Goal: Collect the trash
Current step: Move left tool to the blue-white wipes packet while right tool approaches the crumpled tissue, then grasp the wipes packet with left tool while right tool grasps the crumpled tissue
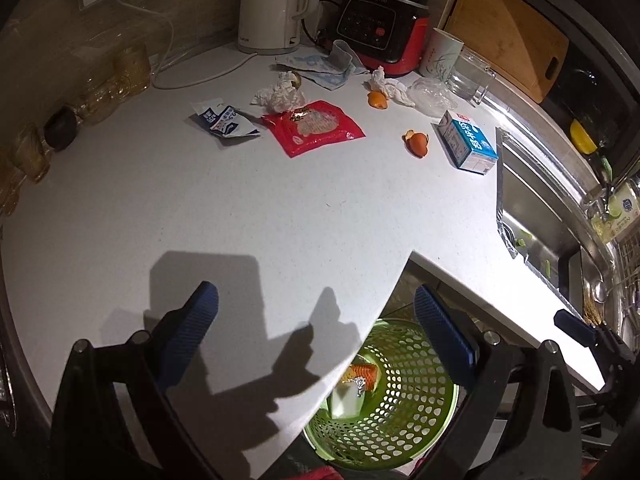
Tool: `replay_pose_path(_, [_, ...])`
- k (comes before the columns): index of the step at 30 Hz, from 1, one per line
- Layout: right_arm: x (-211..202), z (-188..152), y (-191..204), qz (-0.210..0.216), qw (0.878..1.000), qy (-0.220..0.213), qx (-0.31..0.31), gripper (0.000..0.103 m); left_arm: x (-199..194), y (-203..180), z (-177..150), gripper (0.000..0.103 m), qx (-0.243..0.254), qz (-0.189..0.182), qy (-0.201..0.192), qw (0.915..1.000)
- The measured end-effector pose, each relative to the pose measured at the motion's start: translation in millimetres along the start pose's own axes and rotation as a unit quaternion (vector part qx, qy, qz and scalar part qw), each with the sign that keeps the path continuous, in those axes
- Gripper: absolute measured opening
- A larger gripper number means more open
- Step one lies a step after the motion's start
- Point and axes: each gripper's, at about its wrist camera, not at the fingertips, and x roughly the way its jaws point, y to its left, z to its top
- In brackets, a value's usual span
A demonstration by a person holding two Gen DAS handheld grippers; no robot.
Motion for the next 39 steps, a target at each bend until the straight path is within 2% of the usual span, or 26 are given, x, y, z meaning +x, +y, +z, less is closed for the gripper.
replay_pose_path(5, [10,29,0,-0.02,1.0,-0.012,0.015,0.089,18,13,28,0.094,0.023,0.005,-0.014,0.9996])
replay_pose_path(8, [21,47,6,-0.025,0.999,-0.017,0.021,0.089,32,33,48,0.094,0.016,0.012,-0.015,0.9997])
replay_pose_path(16, [58,101,32,-0.029,0.999,-0.031,0.025,0.089,80,89,113,0.094,-0.043,0.064,-0.018,0.9969])
replay_pose_path(21, [86,135,42,-0.013,0.999,-0.036,0.026,0.089,115,109,146,0.094,-0.103,0.076,-0.002,0.9918])
replay_pose_path(27, [121,175,49,0.014,0.999,-0.033,0.004,0.089,154,122,164,0.094,-0.167,0.069,0.025,0.9833])
replay_pose_path(36, [165,218,51,0.033,0.999,-0.034,-0.016,0.089,188,125,184,0.094,-0.201,0.106,0.041,0.9731])
replay_pose_path(39, [176,225,53,0.031,0.999,-0.034,-0.02,0.089,190,121,185,0.089,-0.206,0.123,0.039,0.97])
